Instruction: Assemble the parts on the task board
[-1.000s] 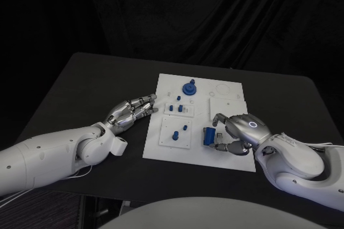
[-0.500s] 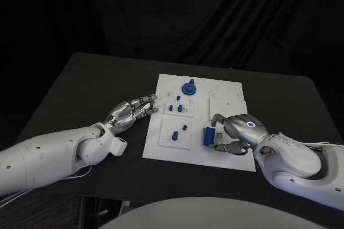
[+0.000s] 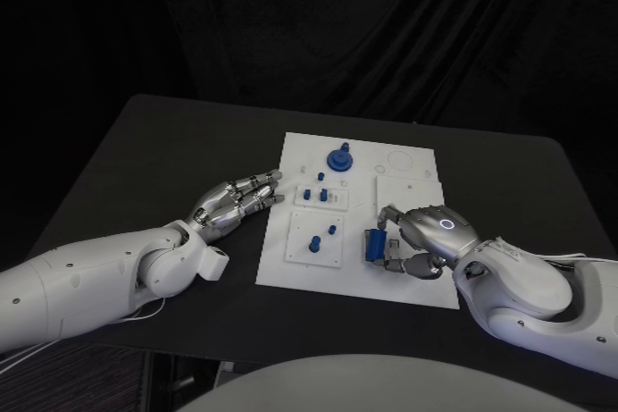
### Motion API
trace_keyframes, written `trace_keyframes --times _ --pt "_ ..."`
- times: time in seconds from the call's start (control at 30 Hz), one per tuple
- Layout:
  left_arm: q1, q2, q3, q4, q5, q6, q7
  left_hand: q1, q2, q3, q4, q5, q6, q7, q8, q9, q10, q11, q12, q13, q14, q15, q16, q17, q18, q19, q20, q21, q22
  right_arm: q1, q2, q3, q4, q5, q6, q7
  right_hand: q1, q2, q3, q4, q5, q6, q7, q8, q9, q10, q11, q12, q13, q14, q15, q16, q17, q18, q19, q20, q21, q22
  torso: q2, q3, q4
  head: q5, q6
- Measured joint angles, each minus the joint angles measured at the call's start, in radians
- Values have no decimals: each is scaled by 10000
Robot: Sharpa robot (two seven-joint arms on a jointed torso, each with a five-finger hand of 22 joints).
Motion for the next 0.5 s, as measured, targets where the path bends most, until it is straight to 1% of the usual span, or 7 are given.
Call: trace_keyframes --times 0.07,0.1,0.17,0.23,0.27,0.5 --pt "0 0 0 -1 0 5 -3 0 0 0 0 0 37 37 0 0 34 33 0 4 0 0 0 0 1 0 0 0 0 0 10 0 -12 0 6 1 95 91 11 -11 -1 64 -8 74 -15 0 0 0 0 0 0 0 0 1 0 0 0 6 -1 0 0 7 0" --pt "0 0 0 -1 0 7 -4 0 0 0 0 0 36 35 0 0 33 33 1 6 0 0 0 0 0 0 0 0 0 0 13 0 -19 0 7 1 120 116 26 -26 -1 99 -27 79 -21 0 0 0 0 0 0 0 0 1 0 0 0 7 -1 0 0 9 0" --pt "0 0 0 -2 0 11 -6 0 0 0 0 0 36 36 0 -1 33 33 0 9 0 0 0 0 0 0 0 0 0 0 17 0 -31 0 11 1 186 182 53 2 -1 154 -13 79 -32 22 -22 0 0 0 0 0 0 0 0 0 0 8 -1 0 1 11 0" --pt "-1 0 0 -3 0 15 -8 0 0 10 10 0 36 36 0 -1 34 33 14 9 0 0 0 0 0 0 0 0 1 0 23 0 -48 -1 14 2 223 210 83 -28 -1 193 -45 116 -45 38 -38 0 3 0 0 0 0 0 0 0 0 8 -1 0 1 18 0" --pt "-1 -1 0 -4 0 17 -9 0 0 29 29 0 36 35 0 -1 33 33 47 8 0 0 0 0 1 0 0 0 1 0 27 0 -51 -1 14 3 344 210 106 -51 -9 245 -33 116 -67 37 -38 0 5 1 0 0 0 1 0 0 0 8 -1 0 2 21 0" --pt "-8 10 0 -20 0 44 -15 0 0 28 29 0 36 36 0 8 33 33 47 8 0 0 0 0 1 0 -1 0 2 0 52 6 -60 -1 1 20 566 227 150 -96 -10 319 -58 118 -110 37 -37 0 8 1 0 0 0 0 0 0 0 7 -6 -5 4 12 0"
